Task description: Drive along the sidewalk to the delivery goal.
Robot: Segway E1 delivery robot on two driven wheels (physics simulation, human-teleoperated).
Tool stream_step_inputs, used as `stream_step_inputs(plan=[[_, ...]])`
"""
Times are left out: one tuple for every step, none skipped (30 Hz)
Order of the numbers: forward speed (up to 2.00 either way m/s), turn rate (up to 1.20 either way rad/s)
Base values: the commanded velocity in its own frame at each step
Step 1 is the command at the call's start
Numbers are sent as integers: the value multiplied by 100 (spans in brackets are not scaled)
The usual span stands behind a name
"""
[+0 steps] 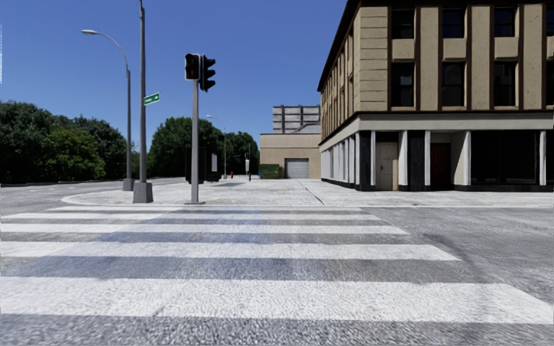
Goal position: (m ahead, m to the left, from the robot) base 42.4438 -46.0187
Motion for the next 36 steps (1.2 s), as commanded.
stream_step_inputs(plan=[[106,0],[106,0],[107,0],[107,0],[107,0],[107,0],[108,0],[108,0],[108,0],[108,0],[200,0],[200,0],[200,0],[200,0],[200,0],[200,0],[200,0],[200,0],[200,0],[200,0],[200,0],[200,0],[200,0],[200,0],[200,0],[200,0],[200,0],[200,0],[200,-4],[200,-15],[200,-20],[200,-25],[200,-25],[200,-33],[200,-36],[200,-37]])
